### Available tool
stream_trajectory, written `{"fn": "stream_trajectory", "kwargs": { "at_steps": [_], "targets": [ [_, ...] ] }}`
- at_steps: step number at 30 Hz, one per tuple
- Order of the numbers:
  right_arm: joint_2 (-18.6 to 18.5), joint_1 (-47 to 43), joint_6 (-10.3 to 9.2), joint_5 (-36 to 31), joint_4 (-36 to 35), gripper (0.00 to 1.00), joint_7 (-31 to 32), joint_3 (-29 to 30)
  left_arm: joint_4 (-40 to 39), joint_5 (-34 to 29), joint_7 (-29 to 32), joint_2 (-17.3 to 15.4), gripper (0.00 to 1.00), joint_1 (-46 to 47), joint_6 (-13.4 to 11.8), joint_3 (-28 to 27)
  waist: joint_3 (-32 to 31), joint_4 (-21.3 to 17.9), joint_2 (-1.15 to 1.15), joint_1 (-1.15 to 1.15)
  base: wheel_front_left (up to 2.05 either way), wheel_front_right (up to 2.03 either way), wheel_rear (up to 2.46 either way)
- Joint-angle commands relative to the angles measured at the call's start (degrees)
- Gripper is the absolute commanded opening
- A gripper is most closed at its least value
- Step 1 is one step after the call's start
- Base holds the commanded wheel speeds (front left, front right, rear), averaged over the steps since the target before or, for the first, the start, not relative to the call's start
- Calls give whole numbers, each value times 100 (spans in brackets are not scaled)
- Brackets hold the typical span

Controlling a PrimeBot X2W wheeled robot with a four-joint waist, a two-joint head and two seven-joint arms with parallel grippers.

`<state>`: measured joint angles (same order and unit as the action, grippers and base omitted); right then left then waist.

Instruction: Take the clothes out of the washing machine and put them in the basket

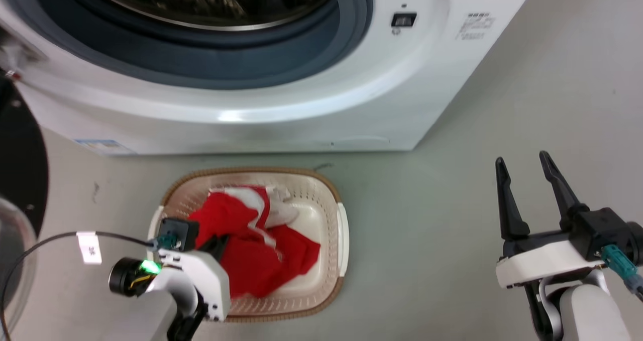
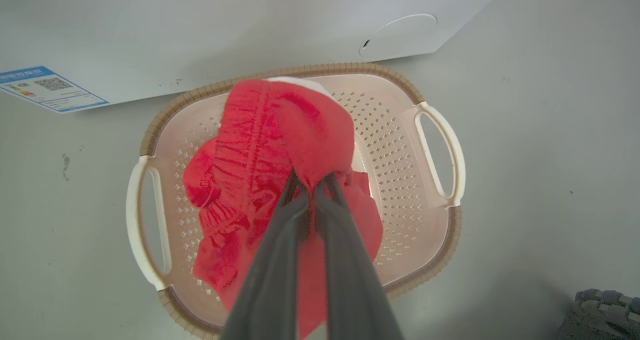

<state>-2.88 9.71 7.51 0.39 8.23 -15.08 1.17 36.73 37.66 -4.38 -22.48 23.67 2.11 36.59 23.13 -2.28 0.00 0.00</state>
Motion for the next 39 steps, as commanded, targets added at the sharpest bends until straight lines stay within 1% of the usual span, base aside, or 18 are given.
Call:
{"fn": "stream_trajectory", "kwargs": {
  "at_steps": [1,8,10,14,20,25,26,27,28,29,31,34,39],
  "targets": [
    [1,103,-4,-46,-36,100,-13,-12,106,6,-57,54,0,143,35,-19,355,-101,0,0,0,0,0],
    [0,421,-4,-154,-276,100,-13,5,1465,-129,-379,437,0,964,132,46,1201,-302,0,0,0,0,0],
    [2,477,-4,-90,-356,100,-13,35,1801,-133,-506,550,0,1189,182,45,1407,-331,0,0,0,0,0],
    [2,562,-4,-180,-540,100,-13,70,2376,-173,-769,733,0,1605,222,45,1800,-372,0,0,0,0,0],
    [2,575,-4,-295,-758,100,-13,43,3001,-224,-965,953,0,2164,278,49,2267,-297,0,0,0,0,0],
    [2,572,-4,-333,-751,100,-13,-48,3282,-282,-1056,991,0,2421,251,31,2441,-294,0,0,0,0,0],
    [1,576,-5,-337,-739,100,-13,-68,3314,-309,-1070,993,8,2428,228,33,2446,-308,0,0,0,0,0],
    [0,578,-5,-339,-727,100,-13,-81,3337,-325,-1077,987,26,2430,200,30,2449,-321,0,0,0,0,0],
    [0,583,-4,-336,-715,100,-13,-98,3363,-327,-1083,987,47,2422,179,16,2448,-334,0,0,0,0,0],
    [1,591,-4,-333,-701,100,-13,-112,3389,-334,-1087,982,100,2417,163,0,2445,-347,0,0,0,0,0],
    [1,613,-4,-303,-684,100,-13,-115,3401,-405,-1091,968,100,2383,62,14,2405,-386,0,0,0,0,0],
    [1,600,-4,-279,-640,100,-13,-73,3214,-508,-1093,968,100,2319,95,13,2283,-384,0,0,0,0,0],
    [0,583,-4,-227,-464,100,-13,-99,2869,-613,-1082,931,100,2009,8,-164,1839,-325,0,0,0,0,0]
  ]
}}
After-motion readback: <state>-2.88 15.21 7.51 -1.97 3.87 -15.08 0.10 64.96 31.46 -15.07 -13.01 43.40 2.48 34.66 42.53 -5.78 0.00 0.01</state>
